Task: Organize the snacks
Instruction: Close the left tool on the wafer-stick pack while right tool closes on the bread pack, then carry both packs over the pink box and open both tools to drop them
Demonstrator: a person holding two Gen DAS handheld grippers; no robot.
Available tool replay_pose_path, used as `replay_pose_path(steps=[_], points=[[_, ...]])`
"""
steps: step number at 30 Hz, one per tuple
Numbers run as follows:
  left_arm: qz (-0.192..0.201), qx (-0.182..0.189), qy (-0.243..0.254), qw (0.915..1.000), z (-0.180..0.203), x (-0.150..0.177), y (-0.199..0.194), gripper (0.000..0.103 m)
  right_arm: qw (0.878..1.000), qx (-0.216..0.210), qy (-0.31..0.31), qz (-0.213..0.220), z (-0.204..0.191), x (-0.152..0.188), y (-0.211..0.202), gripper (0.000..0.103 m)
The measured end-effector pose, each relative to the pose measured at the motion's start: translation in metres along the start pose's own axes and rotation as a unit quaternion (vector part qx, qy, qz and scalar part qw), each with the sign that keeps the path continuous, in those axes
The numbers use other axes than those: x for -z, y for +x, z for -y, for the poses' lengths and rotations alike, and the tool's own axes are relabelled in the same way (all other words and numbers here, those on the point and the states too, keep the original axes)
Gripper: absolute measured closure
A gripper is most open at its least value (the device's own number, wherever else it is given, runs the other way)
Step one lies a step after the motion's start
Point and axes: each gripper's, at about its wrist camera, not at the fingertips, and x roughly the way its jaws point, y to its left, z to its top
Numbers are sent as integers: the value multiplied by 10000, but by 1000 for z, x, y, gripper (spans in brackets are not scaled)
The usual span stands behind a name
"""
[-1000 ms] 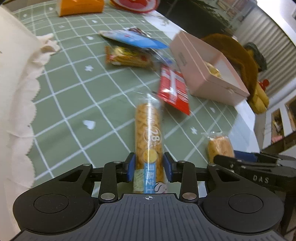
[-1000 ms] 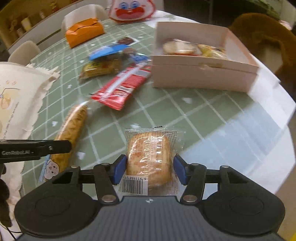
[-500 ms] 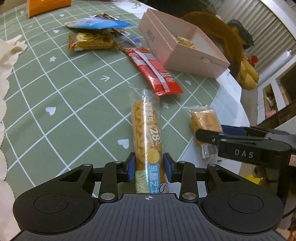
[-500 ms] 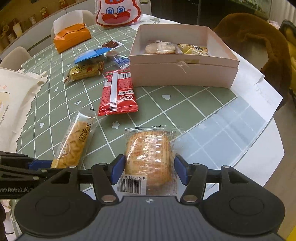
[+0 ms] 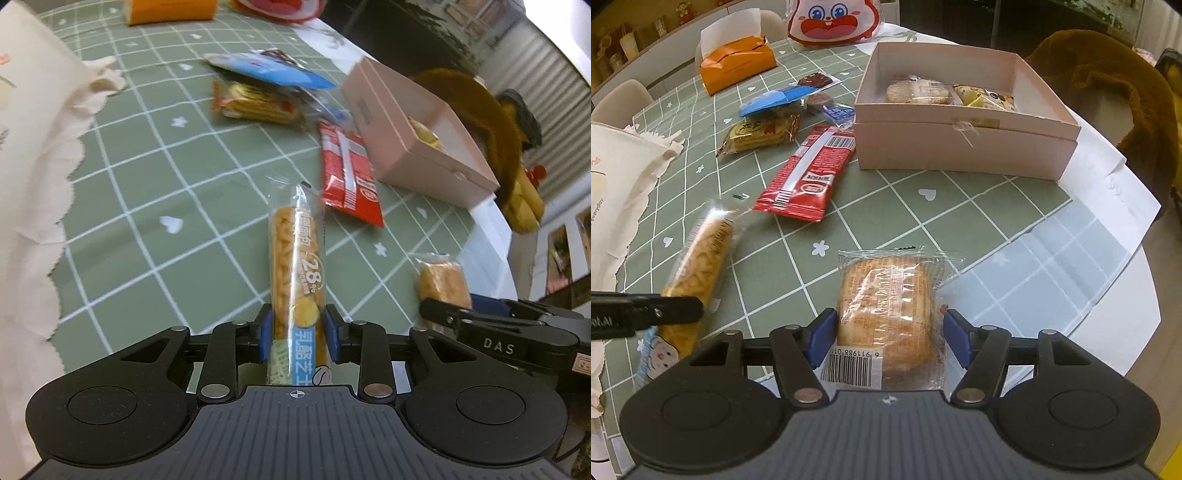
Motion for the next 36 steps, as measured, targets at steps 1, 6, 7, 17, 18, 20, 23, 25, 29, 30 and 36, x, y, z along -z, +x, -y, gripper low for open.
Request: replay_pose_path(steps=[1, 6, 7, 17, 18, 20, 23, 25, 29, 30, 36], points=[[-24, -10, -7, 10000, -1, 0, 1, 70, 10000, 1, -31, -1, -1, 0, 0, 39], [-121, -39, 70, 9999, 1, 0, 4, 69, 9999, 32, -162, 8, -5, -3, 4, 37], [-115, -45, 96, 9999, 1, 0, 5, 69, 9998, 51, -193, 17, -6, -3, 5, 37], [-85, 106, -121, 9998, -4, 1, 6, 69, 9991, -259, -315, 70, -21, 4, -2, 48], [-82, 135, -137, 9998, -5, 2, 5, 69, 9991, -283, -308, 71, -22, 4, -3, 49], [-109, 255, -249, 9993, -9, 4, 4, 70, 9990, -293, -336, 73, -26, 4, -5, 50], [-174, 326, -304, 9989, -10, 9, 1, 70, 9990, -320, -292, 129, -28, 4, -9, 50], [-197, 317, -217, 9991, -6, 14, -3, 71, 9991, -346, -181, 181, -27, 6, -13, 50], [-241, 350, 56, 9991, 6, 23, -13, 71, 9990, -358, 85, 239, -18, 13, -19, 51], [-246, 388, 146, 9988, 11, 24, -15, 71, 9990, -351, 144, 243, -16, 15, -19, 51], [-262, 651, 523, 9962, 42, 24, -16, 71, 9981, -228, 485, 289, 3, 22, -23, 51]])
